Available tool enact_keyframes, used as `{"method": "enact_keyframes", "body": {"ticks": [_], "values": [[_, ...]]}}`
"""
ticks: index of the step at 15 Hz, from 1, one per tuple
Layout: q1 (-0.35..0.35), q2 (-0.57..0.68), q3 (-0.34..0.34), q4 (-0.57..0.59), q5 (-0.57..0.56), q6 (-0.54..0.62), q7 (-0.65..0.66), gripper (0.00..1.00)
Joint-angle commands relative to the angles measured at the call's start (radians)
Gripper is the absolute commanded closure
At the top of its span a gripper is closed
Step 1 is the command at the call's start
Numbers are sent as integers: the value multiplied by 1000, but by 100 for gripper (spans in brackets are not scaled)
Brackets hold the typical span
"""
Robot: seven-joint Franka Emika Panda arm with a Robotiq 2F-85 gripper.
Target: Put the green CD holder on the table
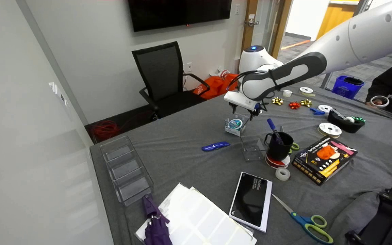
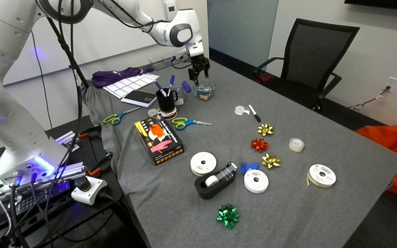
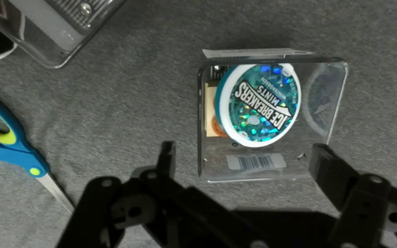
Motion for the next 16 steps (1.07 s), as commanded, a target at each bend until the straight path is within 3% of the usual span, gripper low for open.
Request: {"method": "enact_keyframes", "body": {"ticks": [1, 4, 5, 6, 16], "values": [[25, 73, -39, 62, -13, 32, 19, 0], [33, 99, -49, 72, -14, 35, 9, 0], [34, 104, -49, 78, -13, 30, 3, 18], [34, 106, -47, 79, -12, 30, -5, 28], [27, 85, -35, 61, -2, 46, -41, 97]]}}
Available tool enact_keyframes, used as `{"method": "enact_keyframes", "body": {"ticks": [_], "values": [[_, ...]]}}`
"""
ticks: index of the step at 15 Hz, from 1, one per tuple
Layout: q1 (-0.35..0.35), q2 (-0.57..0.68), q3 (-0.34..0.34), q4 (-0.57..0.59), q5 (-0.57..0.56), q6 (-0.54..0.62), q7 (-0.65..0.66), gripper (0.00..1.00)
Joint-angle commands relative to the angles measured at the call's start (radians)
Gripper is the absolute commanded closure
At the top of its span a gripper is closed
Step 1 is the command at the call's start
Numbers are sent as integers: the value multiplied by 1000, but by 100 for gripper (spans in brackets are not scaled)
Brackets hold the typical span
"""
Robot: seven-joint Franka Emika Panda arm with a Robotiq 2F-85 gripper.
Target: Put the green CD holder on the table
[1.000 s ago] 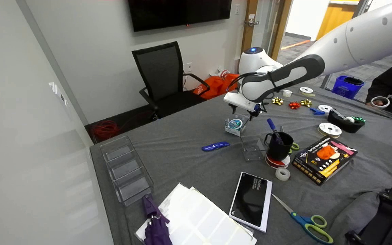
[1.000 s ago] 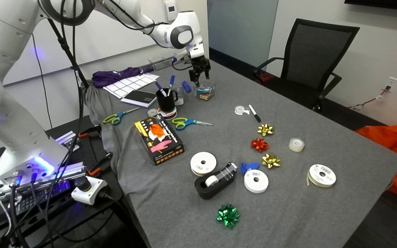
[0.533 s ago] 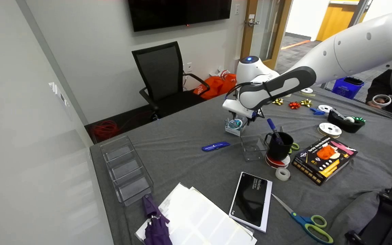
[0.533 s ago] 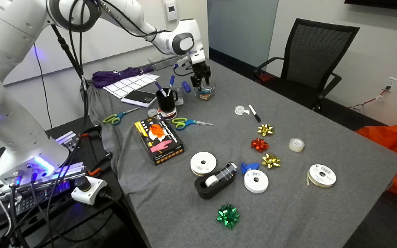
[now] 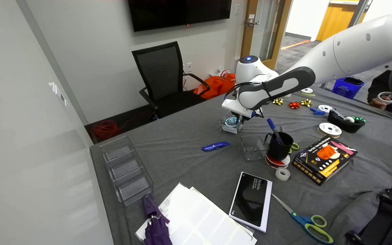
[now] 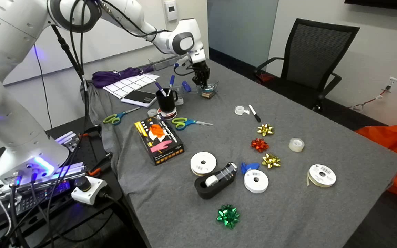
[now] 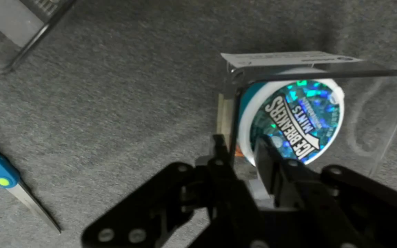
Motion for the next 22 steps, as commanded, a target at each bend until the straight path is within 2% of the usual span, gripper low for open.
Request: {"method": "enact_keyframes", "body": {"ticks": [1, 5, 11, 17, 22], "values": [[-1, -14, 2, -11, 2, 20, -37, 99], [-4, -32, 6, -31, 5, 29, -66, 99], [-15, -158, 26, -122, 27, 29, -130, 99], [-17, -304, -5, -244, -20, 1, -230, 99], [-41, -434, -40, -386, -96, -33, -388, 99]]}}
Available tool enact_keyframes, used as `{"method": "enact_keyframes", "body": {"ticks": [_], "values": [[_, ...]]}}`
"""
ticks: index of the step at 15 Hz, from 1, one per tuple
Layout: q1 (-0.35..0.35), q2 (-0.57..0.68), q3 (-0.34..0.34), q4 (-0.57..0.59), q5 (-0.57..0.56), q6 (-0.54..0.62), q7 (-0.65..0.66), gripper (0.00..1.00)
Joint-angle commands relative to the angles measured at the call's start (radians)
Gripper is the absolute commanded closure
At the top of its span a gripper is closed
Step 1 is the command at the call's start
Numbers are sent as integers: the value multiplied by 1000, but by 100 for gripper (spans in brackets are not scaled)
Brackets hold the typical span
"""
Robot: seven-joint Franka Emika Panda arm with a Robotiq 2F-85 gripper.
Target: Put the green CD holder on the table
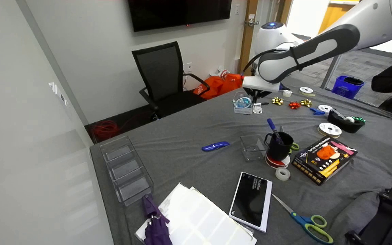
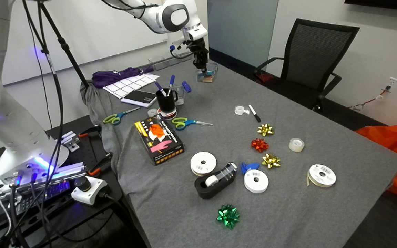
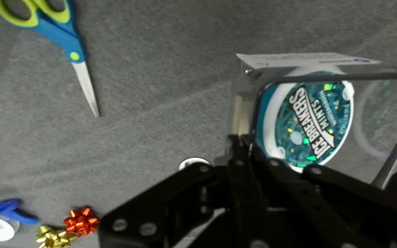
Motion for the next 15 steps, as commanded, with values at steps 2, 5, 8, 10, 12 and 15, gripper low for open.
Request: {"method": "enact_keyframes", "body": {"ticks": [2, 5, 8, 10, 12, 15], "values": [[-27, -152, -22, -171, -89, -28, -144, 99], [-20, -198, -65, -218, -210, -74, -192, 99], [-39, -158, -49, -174, -198, -62, -164, 96], [-38, -164, -50, -182, -202, -62, -169, 96], [-36, -164, -50, -184, -203, -62, -169, 96], [-30, -155, -58, -185, -224, -71, -167, 99]]}}
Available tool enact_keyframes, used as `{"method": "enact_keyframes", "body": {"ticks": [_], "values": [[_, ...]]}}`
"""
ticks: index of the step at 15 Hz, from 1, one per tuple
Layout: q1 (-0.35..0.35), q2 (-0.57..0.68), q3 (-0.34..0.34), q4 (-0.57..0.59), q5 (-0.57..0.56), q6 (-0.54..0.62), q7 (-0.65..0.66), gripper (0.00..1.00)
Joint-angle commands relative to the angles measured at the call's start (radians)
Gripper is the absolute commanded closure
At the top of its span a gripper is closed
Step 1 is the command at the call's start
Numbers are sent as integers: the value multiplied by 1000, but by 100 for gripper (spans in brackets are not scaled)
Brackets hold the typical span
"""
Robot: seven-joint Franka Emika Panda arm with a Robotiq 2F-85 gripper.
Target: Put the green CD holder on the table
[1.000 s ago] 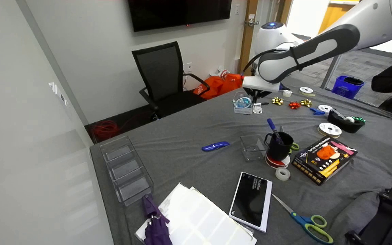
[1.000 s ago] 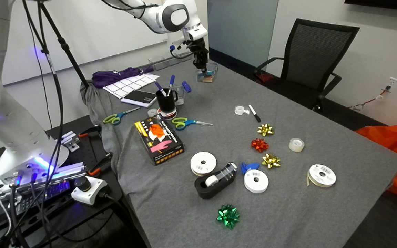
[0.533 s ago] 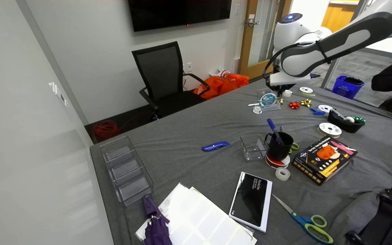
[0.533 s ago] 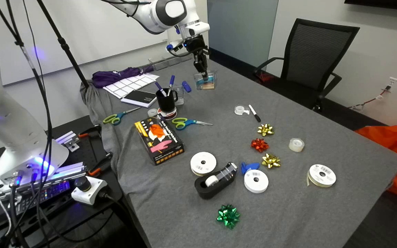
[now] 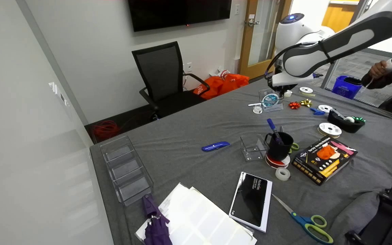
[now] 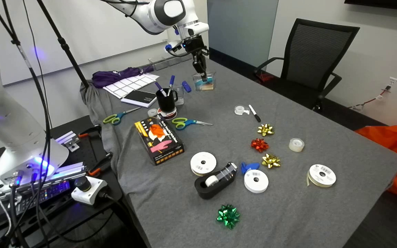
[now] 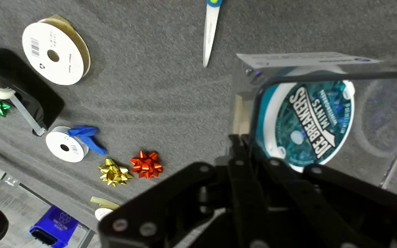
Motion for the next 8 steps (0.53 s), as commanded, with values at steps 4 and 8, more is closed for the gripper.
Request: {"method": "enact_keyframes", "body": {"ticks": [4, 8], "values": [[15, 65, -45, 7, -200, -74, 33, 99], [19, 128, -51, 35, -327, -235, 45, 99]]}}
